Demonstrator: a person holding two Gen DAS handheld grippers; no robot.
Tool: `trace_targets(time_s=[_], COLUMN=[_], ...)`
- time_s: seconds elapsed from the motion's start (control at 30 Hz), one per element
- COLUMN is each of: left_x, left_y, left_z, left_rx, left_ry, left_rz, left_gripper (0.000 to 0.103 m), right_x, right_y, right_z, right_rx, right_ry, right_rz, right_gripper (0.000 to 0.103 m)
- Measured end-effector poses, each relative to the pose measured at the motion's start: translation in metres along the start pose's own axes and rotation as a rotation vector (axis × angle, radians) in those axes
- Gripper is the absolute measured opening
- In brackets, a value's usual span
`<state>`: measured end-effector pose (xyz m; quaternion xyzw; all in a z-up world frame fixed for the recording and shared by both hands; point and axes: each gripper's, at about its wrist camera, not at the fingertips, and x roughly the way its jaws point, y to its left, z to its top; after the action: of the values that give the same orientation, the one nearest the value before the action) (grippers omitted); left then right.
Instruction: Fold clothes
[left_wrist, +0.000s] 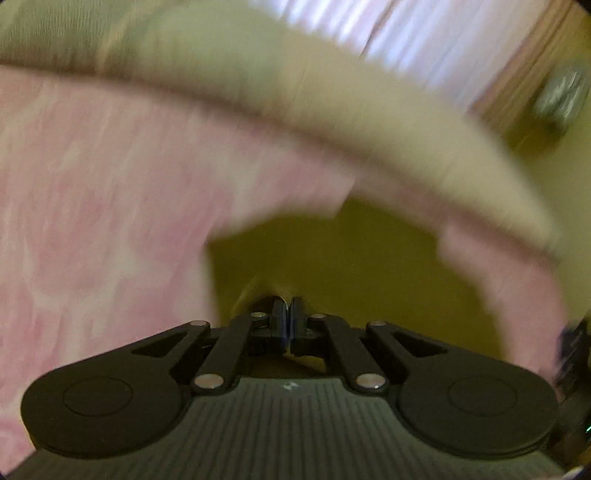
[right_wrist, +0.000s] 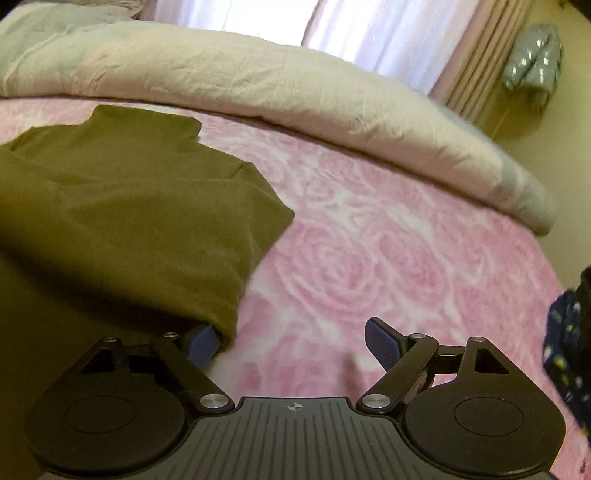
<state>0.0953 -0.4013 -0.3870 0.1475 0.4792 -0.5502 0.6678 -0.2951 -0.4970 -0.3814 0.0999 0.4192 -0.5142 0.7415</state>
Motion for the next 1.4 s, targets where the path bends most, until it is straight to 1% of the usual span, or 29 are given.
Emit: trace_targets(time_s=[0.03,0.1,0.2,0.27,0.3,0.43,0.5,0.57,0.6,0.63,0.67,0.7,0.73,0.77,0.8,0.83,0.87,0.9,0.97,1.0,1.07,1.17,1.2,1.23,1.27,1.3,1.33,1.37,1.4], left_x=[0.004,-0.002,-0.013,-0.02,-0.023,-0.021,-0.012,0.003,0.01,0.01,0.008,0.005,0.003,-0.003,-0.011,-0.016,-0.015,-0.008,0.014,0.022,0.016,-0.006,-0.014,-0.019,-0.019,-0.017,-0.011,-0.003,0.009], left_y=[0.004,0.008,0.017,0.02,0.023,0.043,0.049,0.052,0.052,0.049,0.046,0.042,0.039,0.036,0.034,0.032,0.031,0.032,0.033,0.03,0.023,0.026,0.026,0.025,0.018,0.011,0.002,-0.006,-0.013], left_z=[-0.008,-0.013,-0.008,0.001,0.008,0.029,0.034,0.038,0.039,0.039,0.039,0.04,0.04,0.038,0.036,0.034,0.033,0.031,0.026,0.022,0.018,0.023,0.023,0.022,0.021,0.02,0.018,0.016,0.013], left_rx=[0.009,-0.034,-0.102,-0.122,-0.142,-0.251,-0.305,-0.352,-0.357,-0.331,-0.297,-0.262,-0.227,-0.189,-0.15,-0.1,-0.054,-0.027,0.029,0.074,0.11,-0.012,-0.059,-0.089,-0.068,-0.027,0.036,0.108,0.183], left_ry=[0.011,0.0,-0.001,-0.007,-0.01,-0.037,-0.024,0.008,0.019,-0.002,-0.034,-0.067,-0.1,-0.16,-0.231,-0.276,-0.281,-0.247,-0.108,-0.06,-0.083,-0.187,-0.229,-0.248,-0.232,-0.205,-0.168,-0.125,-0.066], left_rz=[0.002,-0.013,-0.026,-0.032,-0.051,-0.1,-0.122,-0.143,-0.154,-0.168,-0.182,-0.196,-0.21,-0.227,-0.244,-0.232,-0.192,-0.138,-0.048,-0.006,0.058,0.109,0.102,0.061,0.013,-0.034,-0.054,-0.062,-0.042], left_gripper=[0.001,0.003,0.003,0.018,0.024,0.029,0.032,0.029,0.018,0.005,0.0,0.0,0.0,0.0,0.0,0.0,0.0,0.0,0.001,0.007,0.016,0.017,0.016,0.016,0.016,0.016,0.016,0.017,0.019], right_x=[-0.001,-0.002,-0.005,-0.011,-0.014,-0.015,-0.003,0.016,0.025,0.035,0.045,0.055,0.065,0.072,0.077,0.08,0.083,0.085,0.085,0.084,0.079,0.063,0.058,0.053,0.048,0.043,0.04,0.038,0.038], right_y=[-0.001,-0.001,-0.008,-0.017,-0.023,-0.055,-0.067,-0.076,-0.079,-0.08,-0.079,-0.078,-0.077,-0.074,-0.07,-0.067,-0.064,-0.061,-0.056,-0.053,-0.049,-0.04,-0.037,-0.032,-0.027,-0.022,-0.016,-0.007,0.002], right_z=[0.001,0.0,-0.005,-0.004,-0.001,0.025,0.041,0.058,0.065,0.07,0.075,0.079,0.082,0.083,0.084,0.083,0.081,0.079,0.078,0.078,0.082,0.095,0.098,0.1,0.101,0.102,0.101,0.097,0.091], right_rx=[-0.009,-0.045,-0.082,-0.068,-0.042,0.172,0.287,0.408,0.461,0.504,0.54,0.576,0.605,0.619,0.617,0.607,0.596,0.585,0.555,0.539,0.499,0.387,0.361,0.34,0.325,0.31,0.282,0.236,0.182], right_ry=[0.015,0.055,0.104,0.128,0.131,0.117,0.125,0.137,0.137,0.141,0.151,0.16,0.174,0.185,0.184,0.182,0.187,0.191,0.183,0.177,0.176,0.112,0.083,0.063,0.051,0.039,0.037,0.048,0.07], right_rz=[0.007,0.021,0.056,0.081,0.097,0.207,0.255,0.306,0.338,0.364,0.385,0.406,0.42,0.424,0.425,0.42,0.41,0.399,0.379,0.369,0.341,0.29,0.291,0.303,0.326,0.348,0.363,0.365,0.353], right_gripper=[0.084,0.084,0.084,0.084,0.084,0.083,0.083,0.083,0.082,0.071,0.063,0.056,0.056,0.056,0.05,0.041,0.04,0.04,0.04,0.041,0.041,0.041,0.041,0.041,0.041,0.041,0.041,0.041,0.041])
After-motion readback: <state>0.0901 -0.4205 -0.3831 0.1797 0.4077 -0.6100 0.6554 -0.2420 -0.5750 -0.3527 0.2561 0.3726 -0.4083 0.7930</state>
